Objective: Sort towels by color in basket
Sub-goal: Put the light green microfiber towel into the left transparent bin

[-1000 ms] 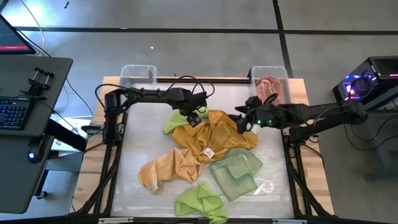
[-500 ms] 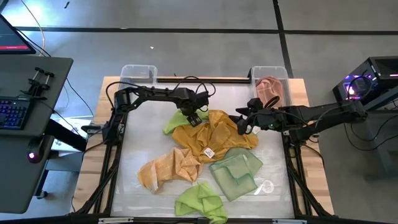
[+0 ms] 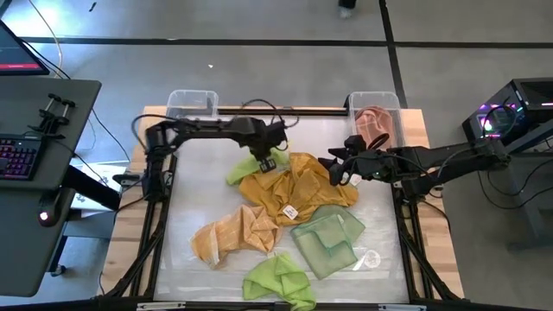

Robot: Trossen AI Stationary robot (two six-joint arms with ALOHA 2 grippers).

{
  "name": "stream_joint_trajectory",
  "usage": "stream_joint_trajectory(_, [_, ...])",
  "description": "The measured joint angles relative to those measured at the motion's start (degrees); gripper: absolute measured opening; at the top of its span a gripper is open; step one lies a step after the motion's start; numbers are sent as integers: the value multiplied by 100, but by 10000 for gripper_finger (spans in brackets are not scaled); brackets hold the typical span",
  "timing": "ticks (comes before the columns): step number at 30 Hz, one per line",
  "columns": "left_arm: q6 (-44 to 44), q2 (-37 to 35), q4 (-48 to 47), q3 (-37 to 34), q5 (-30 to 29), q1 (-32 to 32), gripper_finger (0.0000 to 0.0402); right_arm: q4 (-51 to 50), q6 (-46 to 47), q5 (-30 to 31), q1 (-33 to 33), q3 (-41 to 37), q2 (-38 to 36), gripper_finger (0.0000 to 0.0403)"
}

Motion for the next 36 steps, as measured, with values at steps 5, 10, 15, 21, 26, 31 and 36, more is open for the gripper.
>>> stream_joint_trajectory(5, [-2,-1019,-47,-2,-398,-17,3,-2,-13,7,0,0,0,258])
stream_joint_trajectory(10, [-52,-2191,-34,2,-819,-22,1,0,-62,111,-13,0,0,258])
stream_joint_trajectory(15, [-43,-3322,-33,7,-1492,-22,1,2,-113,370,-15,0,0,258])
stream_joint_trajectory(21, [129,-4346,-460,13,-2344,102,1,2,-169,514,-17,0,0,258])
stream_joint_trajectory(26, [-43,-4787,-1256,11,-2731,612,0,2,-169,517,-17,0,0,258])
stream_joint_trajectory(31, [139,-4877,-1454,-3,-2784,1306,0,2,-271,577,-17,0,0,258])
stream_joint_trajectory(36, [330,-4978,-1037,-832,-2557,1941,0,2,-312,616,-17,1,0,258])
